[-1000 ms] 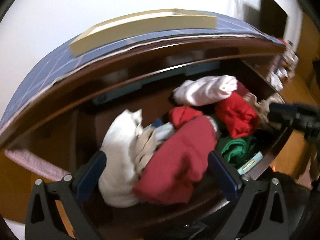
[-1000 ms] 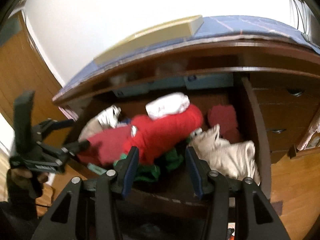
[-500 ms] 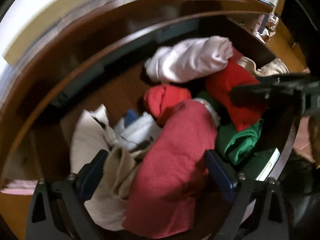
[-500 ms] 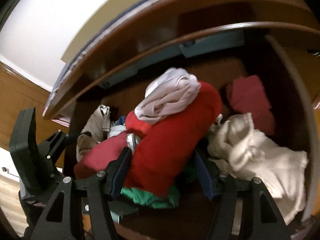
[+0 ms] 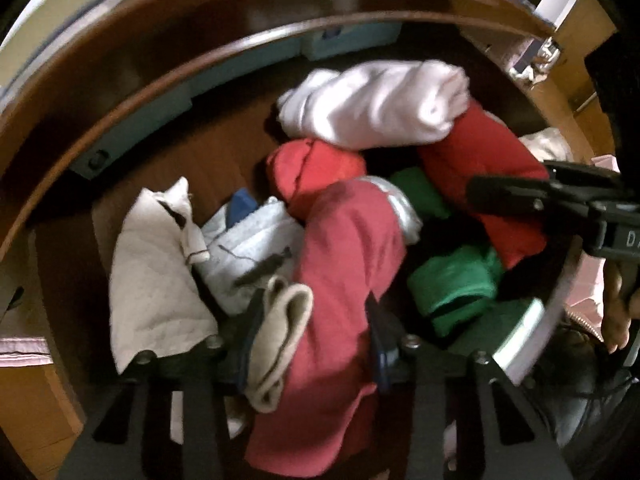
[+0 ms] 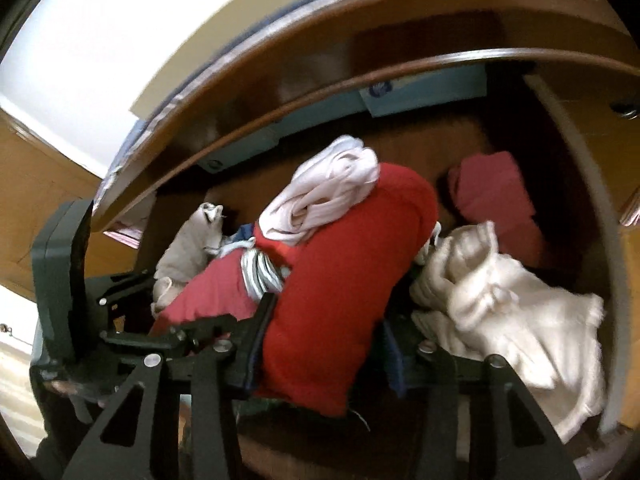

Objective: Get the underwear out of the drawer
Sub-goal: 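Grasp the bright red sock with the right tool while the left tool grasps the dark red sock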

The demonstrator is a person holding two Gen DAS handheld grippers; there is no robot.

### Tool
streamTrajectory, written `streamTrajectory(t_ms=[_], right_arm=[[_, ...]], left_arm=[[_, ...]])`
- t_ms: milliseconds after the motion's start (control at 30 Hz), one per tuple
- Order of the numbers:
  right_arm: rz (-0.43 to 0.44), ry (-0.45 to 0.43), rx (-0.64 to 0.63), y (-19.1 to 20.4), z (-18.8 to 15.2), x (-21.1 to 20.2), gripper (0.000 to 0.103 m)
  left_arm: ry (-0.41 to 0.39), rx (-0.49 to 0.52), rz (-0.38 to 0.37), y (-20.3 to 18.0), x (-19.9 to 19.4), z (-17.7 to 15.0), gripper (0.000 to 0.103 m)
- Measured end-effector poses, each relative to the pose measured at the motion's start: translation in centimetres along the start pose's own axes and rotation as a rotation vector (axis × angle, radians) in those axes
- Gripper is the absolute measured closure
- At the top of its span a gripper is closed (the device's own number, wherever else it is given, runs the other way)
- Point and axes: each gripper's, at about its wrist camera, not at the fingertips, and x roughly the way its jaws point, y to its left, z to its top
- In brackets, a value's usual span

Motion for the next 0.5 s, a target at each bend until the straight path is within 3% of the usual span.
streamTrajectory(t_ms=[300, 500], right_arm=[[-0.057, -0.217, -0.111, 1.1, -0.8, -8.3, 0.055], [-0.033, -0.308, -0.160, 2.9, -0.2, -11.3, 0.058]], left_arm=[[-0.226, -0.090, -0.024, 0.7, -7.9, -2.2, 0.064], [-0.325, -0.111, -0.097, 1.4, -11.5, -2.0, 0.079]])
